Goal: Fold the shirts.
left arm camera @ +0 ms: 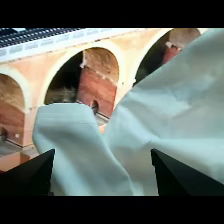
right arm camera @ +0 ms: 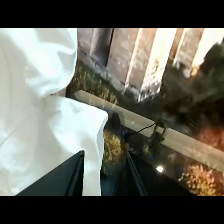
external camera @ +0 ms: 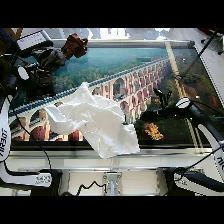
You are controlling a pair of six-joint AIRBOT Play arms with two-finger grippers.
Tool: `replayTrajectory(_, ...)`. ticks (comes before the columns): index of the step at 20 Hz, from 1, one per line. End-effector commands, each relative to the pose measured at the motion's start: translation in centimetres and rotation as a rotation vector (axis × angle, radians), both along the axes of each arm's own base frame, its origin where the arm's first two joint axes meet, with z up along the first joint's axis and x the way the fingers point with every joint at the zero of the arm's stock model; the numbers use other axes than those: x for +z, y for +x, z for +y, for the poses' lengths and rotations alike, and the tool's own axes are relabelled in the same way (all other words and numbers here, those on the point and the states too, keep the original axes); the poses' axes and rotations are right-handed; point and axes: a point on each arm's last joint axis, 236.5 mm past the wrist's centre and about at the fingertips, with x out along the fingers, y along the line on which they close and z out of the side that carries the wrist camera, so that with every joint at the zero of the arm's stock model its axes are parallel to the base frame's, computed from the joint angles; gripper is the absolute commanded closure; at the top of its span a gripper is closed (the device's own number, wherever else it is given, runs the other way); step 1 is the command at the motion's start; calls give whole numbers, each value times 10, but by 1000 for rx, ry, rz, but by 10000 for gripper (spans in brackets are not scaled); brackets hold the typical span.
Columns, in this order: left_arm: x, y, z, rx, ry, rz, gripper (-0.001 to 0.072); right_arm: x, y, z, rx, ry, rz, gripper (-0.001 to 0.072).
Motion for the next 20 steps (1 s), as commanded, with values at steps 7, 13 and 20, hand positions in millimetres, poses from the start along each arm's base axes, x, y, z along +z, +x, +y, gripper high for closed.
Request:
replayTrajectory(7,12,-82,-29,-72,-111,303,7,-18,102,27,100,108,73,384)
replayTrajectory(13,34,-127,-63,-121,-239,324,7,5,160,52,155,151,-16,384)
replayTrajectory(20,-33,-162,-101,-58,-402,363,8,9,173,94,161,289,24,384)
